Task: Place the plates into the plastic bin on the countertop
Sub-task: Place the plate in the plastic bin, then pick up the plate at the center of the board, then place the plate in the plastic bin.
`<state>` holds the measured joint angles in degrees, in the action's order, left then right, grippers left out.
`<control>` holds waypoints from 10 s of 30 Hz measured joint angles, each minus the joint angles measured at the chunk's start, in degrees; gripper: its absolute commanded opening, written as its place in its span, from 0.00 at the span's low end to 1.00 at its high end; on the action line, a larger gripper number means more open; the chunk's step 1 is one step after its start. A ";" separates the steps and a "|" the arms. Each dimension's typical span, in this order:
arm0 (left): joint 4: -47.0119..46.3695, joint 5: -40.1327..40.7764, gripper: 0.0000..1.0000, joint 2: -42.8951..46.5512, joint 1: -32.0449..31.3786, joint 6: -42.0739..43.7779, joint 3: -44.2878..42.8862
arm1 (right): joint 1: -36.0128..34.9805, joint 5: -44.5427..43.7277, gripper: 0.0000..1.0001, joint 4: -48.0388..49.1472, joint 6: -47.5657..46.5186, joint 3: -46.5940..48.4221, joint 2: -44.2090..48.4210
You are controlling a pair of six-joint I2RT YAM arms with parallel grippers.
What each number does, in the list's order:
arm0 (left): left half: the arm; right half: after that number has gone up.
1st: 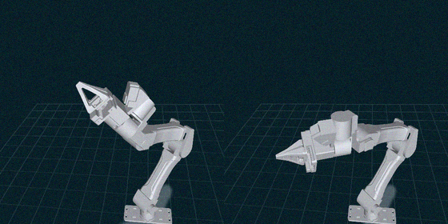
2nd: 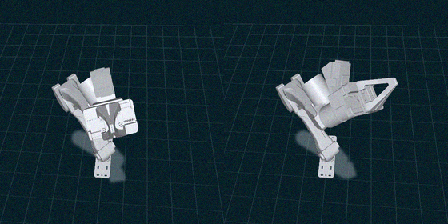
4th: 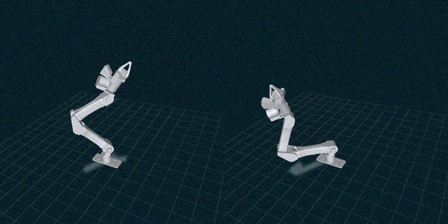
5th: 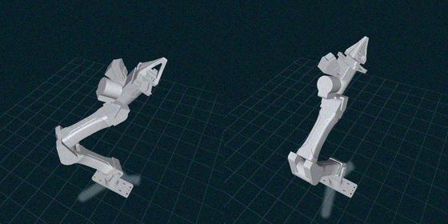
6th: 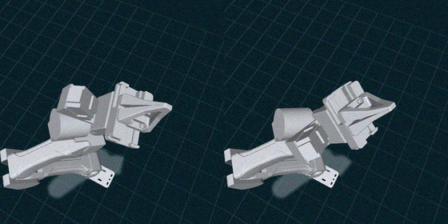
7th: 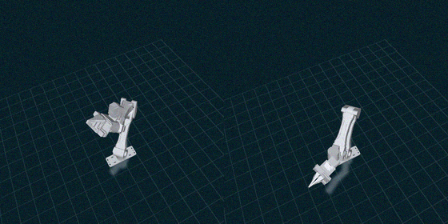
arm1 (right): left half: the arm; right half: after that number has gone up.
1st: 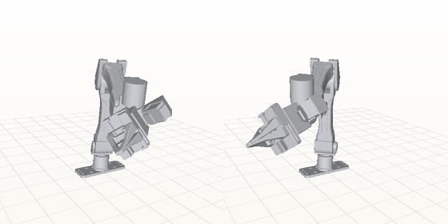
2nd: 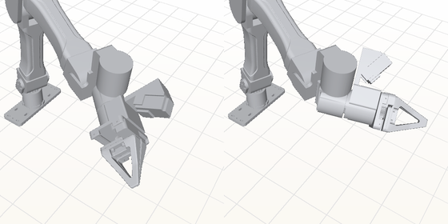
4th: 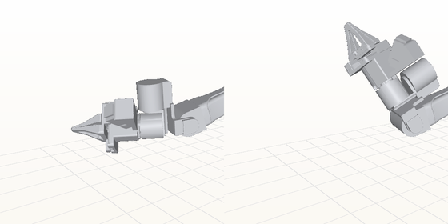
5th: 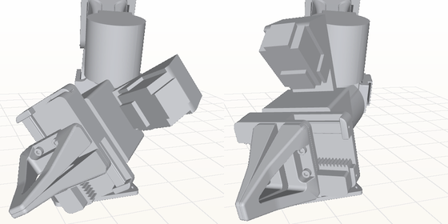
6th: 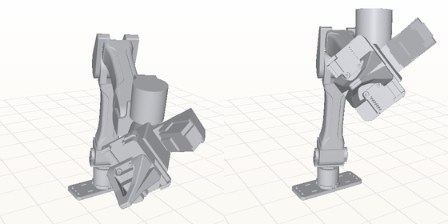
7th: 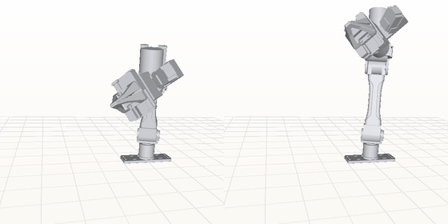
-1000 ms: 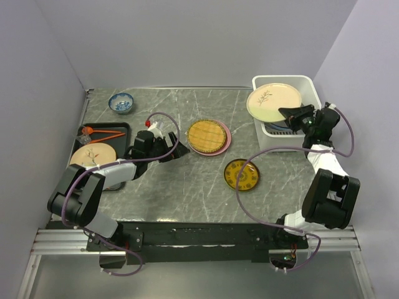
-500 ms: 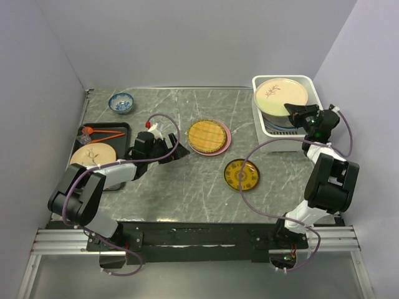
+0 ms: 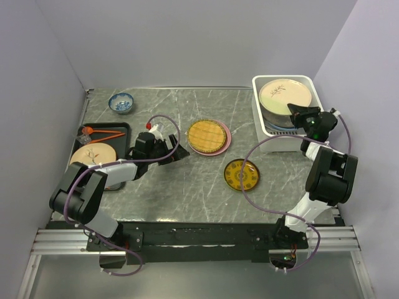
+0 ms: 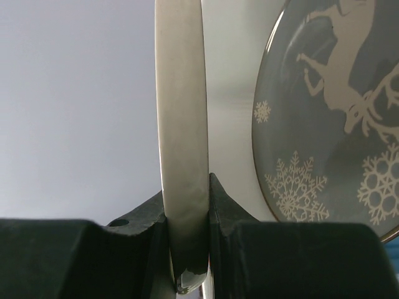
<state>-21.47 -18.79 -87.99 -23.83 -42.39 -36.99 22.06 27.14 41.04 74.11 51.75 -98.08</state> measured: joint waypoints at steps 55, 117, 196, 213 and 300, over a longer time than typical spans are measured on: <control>0.37 -0.92 0.99 1.86 0.00 0.79 -0.26 | -0.07 -17.00 0.81 -45.11 -30.42 12.72 4.83; 5.46 2.36 0.49 -21.49 0.02 -0.28 -23.98 | -26.40 -13.03 0.81 -51.78 -34.56 -7.91 44.72; -5.64 -14.88 0.62 -6.56 10.49 -10.51 -9.57 | -37.20 -6.93 0.81 -38.42 -30.23 -15.47 32.68; -7.91 -17.97 0.62 -23.69 10.47 -10.32 -15.78 | -37.97 -7.82 0.82 -38.53 -30.27 -15.47 31.87; -21.07 -32.83 0.01 -9.97 5.97 -15.78 -7.10 | -43.25 -7.54 0.71 -36.24 -28.76 -15.82 30.32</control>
<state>-42.54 -51.62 -97.95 -17.87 -58.17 -44.10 -21.19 19.59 4.80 45.34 35.92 -67.77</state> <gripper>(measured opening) 0.057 0.748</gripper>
